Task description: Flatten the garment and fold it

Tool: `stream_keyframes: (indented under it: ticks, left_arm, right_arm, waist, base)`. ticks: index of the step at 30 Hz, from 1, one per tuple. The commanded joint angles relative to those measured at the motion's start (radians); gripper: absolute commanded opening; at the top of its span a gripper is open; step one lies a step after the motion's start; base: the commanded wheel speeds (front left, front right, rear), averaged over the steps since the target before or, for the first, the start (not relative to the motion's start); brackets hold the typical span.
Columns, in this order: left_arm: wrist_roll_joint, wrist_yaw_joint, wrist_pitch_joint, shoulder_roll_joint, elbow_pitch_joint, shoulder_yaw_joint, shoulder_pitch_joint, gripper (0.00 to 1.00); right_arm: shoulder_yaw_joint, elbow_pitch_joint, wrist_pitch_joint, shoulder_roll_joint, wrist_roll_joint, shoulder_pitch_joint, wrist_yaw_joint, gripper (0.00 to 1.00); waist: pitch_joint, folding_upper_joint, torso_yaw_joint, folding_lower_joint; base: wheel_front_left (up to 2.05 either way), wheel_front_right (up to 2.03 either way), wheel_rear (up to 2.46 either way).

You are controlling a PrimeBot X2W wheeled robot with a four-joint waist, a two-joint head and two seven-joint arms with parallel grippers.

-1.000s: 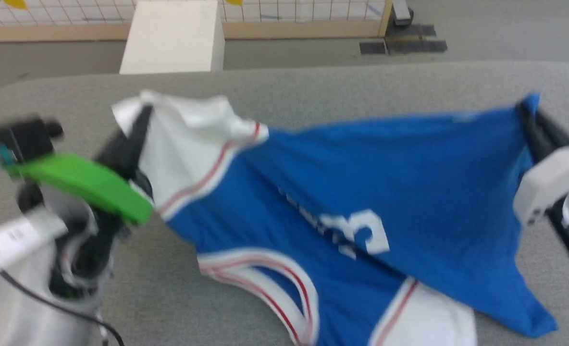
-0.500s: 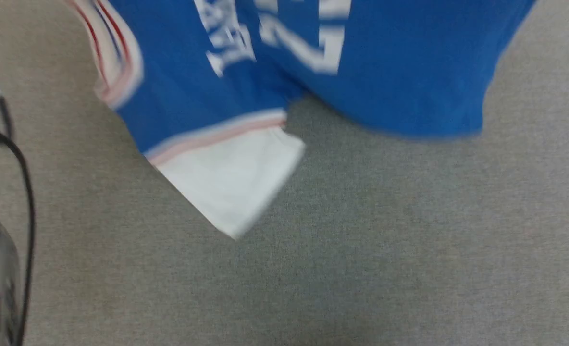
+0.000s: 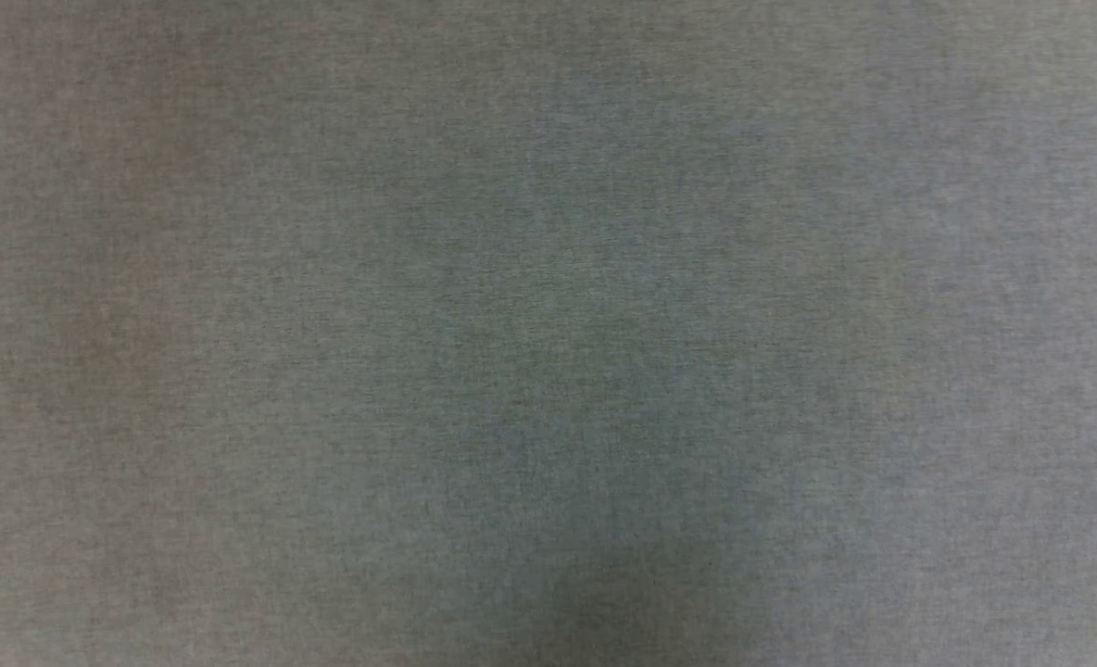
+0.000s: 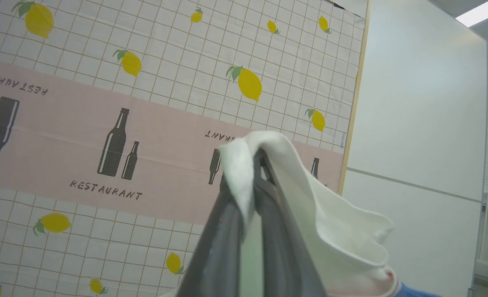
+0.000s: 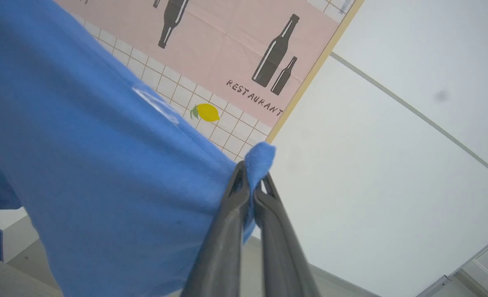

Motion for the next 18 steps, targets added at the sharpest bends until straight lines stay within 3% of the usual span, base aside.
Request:
stream_keyframes:
  ticks: [1, 4, 11, 18]
  left_arm:
    - [0.002, -0.018, -0.009, 0.003, 0.021, -0.008, 0.032, 0.0]
    - [0.001, -0.048, -0.022, 0.013, 0.064, -0.025, 0.14, 0.0]
    - [-0.004, -0.082, 0.006, 0.066, 0.092, -0.081, 0.587, 0.0]
    - [-0.09, -0.055, 0.104, 0.081, -0.007, -0.094, 1.088, 0.0]
  right_arm:
    - [0.002, 0.016, -0.024, 0.009, 0.005, 0.039, -0.002, 0.0]
    - [0.016, 0.042, -0.069, 0.018, 0.026, 0.131, -0.002, 0.0]
    - [0.016, 0.078, -0.154, 0.064, 0.129, 0.472, -0.002, 0.0]
    - [-0.024, 0.011, -0.163, 0.087, 0.2, 0.828, -0.002, 0.0]
  waist:
    - [-0.02, 0.0, 0.014, -0.0003]
    - [-0.054, 0.0, 0.027, -0.0003]
    - [-0.192, 0.0, 0.055, -0.0003]
    - [-0.337, 0.0, 0.092, -0.0003]
  base:
    - [0.0, 0.0, 0.0]
    - [0.0, 0.0, 0.0]
    - [0.0, 0.0, 0.0]
    - [0.0, 0.0, 0.0]
